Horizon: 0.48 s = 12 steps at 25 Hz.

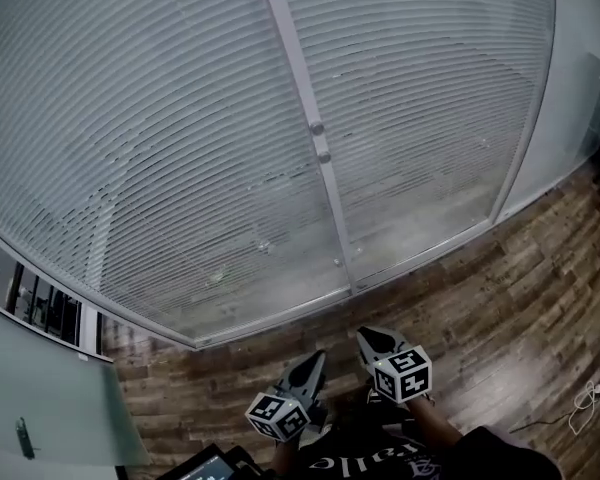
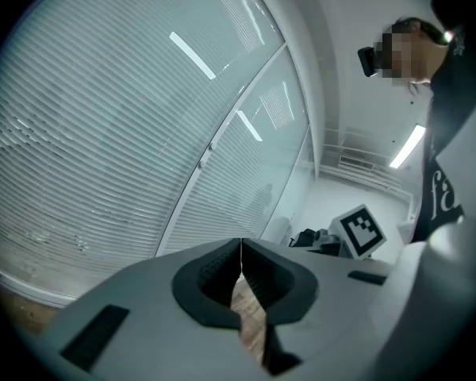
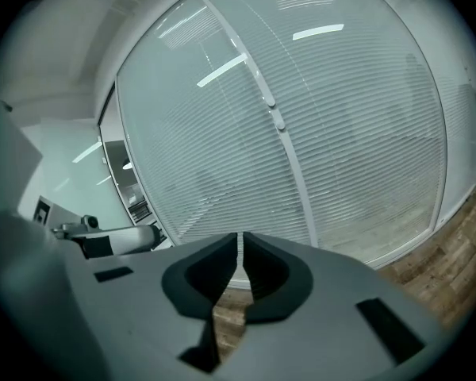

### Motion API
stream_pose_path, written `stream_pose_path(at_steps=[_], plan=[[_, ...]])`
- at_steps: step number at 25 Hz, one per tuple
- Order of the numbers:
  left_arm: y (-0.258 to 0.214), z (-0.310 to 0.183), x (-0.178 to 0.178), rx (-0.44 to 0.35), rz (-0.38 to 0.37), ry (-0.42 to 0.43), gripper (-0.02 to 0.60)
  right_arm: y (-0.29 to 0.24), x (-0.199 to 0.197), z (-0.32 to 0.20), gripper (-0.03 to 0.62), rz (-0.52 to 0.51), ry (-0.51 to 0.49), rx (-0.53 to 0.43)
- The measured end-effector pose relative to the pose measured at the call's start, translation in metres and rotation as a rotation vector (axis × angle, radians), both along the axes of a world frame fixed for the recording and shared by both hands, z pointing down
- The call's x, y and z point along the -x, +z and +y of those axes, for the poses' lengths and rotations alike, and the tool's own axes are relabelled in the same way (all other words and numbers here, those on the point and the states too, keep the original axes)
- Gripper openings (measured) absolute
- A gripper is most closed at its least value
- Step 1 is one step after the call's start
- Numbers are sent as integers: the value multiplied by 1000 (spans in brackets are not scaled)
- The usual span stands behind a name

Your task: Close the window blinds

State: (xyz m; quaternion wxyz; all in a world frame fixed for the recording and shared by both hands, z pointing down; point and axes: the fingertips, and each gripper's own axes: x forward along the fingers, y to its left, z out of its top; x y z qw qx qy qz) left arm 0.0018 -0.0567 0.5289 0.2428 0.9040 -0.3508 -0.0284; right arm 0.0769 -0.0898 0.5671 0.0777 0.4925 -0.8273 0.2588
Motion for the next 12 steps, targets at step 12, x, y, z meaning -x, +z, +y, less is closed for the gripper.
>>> stream_pose_path(at_steps=[12], plan=[[7, 187, 126, -32, 6, -9, 6, -4, 101, 169, 34, -72, 64, -36]])
